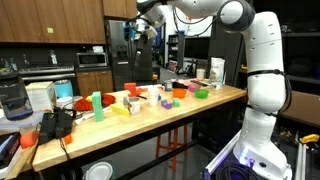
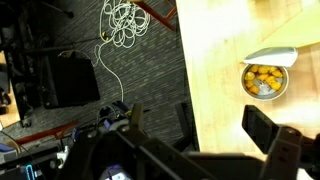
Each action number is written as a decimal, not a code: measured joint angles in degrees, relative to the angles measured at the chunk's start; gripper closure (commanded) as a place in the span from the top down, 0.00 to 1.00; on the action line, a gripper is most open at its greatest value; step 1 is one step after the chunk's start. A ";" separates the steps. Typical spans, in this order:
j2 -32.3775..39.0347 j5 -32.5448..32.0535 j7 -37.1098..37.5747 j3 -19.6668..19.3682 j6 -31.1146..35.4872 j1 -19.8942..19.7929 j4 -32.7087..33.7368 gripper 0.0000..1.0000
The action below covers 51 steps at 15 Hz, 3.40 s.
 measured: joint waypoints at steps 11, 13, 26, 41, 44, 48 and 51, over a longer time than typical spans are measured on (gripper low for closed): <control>-0.39 -11.72 18.13 -17.40 10.64 9.97 -6.29 1.00; 0.65 -11.90 18.23 -23.44 10.65 13.31 -6.51 1.00; 2.54 -11.88 18.03 -28.10 10.70 15.81 -6.34 1.00; 3.65 -11.57 18.02 -28.07 10.14 15.57 -6.22 1.00; 4.92 -10.50 18.01 -28.07 9.48 14.98 -6.02 1.00; 6.77 -8.84 18.01 -28.06 8.32 14.12 -4.94 1.00; 8.34 -7.56 18.00 -28.00 7.14 13.49 -3.54 1.00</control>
